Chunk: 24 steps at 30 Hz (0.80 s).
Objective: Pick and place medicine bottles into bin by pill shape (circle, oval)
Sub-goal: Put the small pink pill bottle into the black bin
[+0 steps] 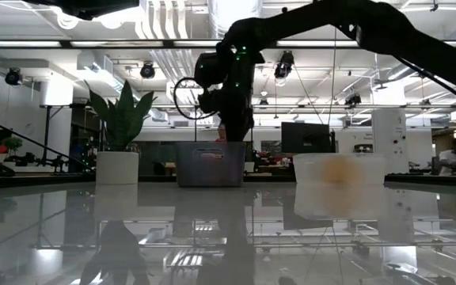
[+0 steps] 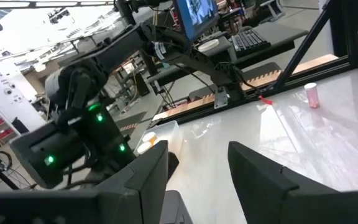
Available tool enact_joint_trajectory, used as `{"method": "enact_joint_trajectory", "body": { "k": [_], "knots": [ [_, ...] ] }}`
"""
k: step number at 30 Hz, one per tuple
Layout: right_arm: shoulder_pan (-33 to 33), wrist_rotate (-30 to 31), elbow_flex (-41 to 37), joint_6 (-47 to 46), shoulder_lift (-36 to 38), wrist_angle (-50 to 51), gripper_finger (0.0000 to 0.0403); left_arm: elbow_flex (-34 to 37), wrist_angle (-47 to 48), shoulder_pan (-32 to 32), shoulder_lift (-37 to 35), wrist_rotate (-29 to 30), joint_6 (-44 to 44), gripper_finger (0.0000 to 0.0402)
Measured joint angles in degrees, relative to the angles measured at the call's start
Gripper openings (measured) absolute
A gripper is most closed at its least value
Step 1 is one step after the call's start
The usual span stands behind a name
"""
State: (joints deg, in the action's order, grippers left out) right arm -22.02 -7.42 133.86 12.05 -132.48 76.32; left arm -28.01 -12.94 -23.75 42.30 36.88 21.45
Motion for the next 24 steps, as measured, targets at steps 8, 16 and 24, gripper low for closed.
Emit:
{"method": "enact_joint_trajectory", "body": {
  "k": [8, 16, 24],
  "knots": [
    [0.0, -0.01, -0.01, 0.76, -1.62, -1.33, 0.0107, 0.02, -0.02, 0.0, 0.02, 0.01, 0.05, 0.0153],
    [0.0, -0.02, -0.02, 1.05, -2.01, -2.51, 0.0107, 0.02, -0.01, 0.02, 0.02, 0.02, 0.09, 0.0153],
    [0.0, -0.04, -0.02, 0.8, -2.01, -3.28, 0.0107, 0.02, -0.01, 0.02, 0.02, 0.02, 0.2, 0.0153]
  ]
}}
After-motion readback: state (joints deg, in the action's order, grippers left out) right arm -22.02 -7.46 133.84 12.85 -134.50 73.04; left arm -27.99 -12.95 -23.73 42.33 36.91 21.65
